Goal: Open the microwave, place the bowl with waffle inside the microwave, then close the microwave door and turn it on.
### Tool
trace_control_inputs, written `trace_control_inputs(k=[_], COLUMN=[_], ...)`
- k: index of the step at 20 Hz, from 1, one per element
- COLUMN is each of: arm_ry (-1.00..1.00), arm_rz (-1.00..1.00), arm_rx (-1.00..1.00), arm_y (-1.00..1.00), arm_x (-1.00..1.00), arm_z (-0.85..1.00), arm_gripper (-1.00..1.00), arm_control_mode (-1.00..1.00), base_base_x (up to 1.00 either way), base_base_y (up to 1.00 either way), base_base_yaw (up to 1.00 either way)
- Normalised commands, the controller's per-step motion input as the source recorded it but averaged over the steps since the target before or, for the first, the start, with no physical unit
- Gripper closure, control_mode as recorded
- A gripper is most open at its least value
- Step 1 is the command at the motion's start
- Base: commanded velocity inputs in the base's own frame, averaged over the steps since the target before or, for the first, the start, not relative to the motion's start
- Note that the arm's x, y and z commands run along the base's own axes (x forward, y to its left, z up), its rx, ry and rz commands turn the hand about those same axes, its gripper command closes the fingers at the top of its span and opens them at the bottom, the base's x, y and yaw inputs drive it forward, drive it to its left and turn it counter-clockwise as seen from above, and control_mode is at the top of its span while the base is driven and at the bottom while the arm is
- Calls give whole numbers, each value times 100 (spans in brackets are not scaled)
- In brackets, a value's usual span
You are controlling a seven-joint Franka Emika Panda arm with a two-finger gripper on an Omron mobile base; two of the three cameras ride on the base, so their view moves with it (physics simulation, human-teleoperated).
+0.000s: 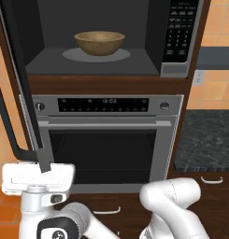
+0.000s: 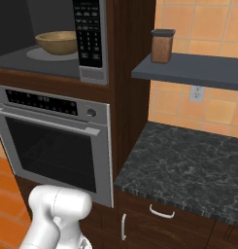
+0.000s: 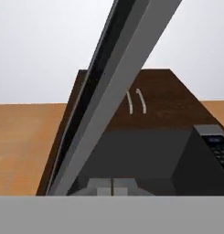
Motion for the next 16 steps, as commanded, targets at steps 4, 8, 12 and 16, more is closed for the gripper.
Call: trace_control_inputs(k=[4,8,12,16], arm_ry=[0,0,-3,-3], arm_rz=[0,0,0,0], arm_rx=[-22,-9,2,4], arm_y=[84,68,25,14], arm_x=[0,0,0,0], arm_z=[6,3,23,41], arm_gripper=[100,100,100,100], arm_control_mode=[-100,-100,-100,-100], base_base_x=[0,0,0,0], base_base_y=[0,0,0,0], base_base_yaw=[0,0,0,0])
